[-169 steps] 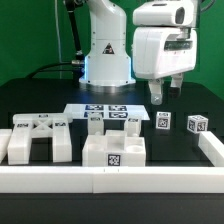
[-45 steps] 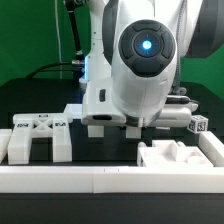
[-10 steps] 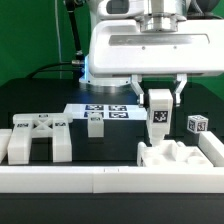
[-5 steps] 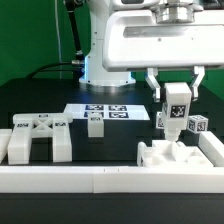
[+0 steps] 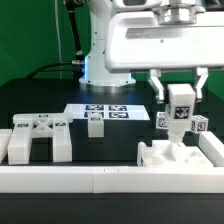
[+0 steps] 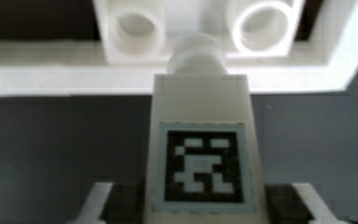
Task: Assemble chair
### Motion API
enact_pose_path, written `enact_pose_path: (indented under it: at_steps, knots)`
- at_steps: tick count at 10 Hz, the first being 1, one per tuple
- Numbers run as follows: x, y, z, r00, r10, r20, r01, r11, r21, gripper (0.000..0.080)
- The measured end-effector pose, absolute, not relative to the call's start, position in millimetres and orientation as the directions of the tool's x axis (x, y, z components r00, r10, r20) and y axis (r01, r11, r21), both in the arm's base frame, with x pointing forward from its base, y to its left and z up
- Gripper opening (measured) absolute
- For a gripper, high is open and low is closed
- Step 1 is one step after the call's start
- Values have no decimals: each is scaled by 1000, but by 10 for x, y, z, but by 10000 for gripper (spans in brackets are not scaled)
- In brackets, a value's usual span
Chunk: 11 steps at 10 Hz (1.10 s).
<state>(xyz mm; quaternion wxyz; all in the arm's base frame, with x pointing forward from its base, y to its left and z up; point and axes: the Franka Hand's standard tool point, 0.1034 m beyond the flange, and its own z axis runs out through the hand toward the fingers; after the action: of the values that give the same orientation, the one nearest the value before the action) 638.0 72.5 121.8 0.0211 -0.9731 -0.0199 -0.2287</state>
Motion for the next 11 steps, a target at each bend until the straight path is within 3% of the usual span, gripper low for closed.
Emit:
enact_pose_path:
  at_steps: [2,11]
  knots:
    - [6404,678,1229,818,27,574,43,-999,-15,290]
    - [6237,1058,956,824,84,561,108,-994,-9,290]
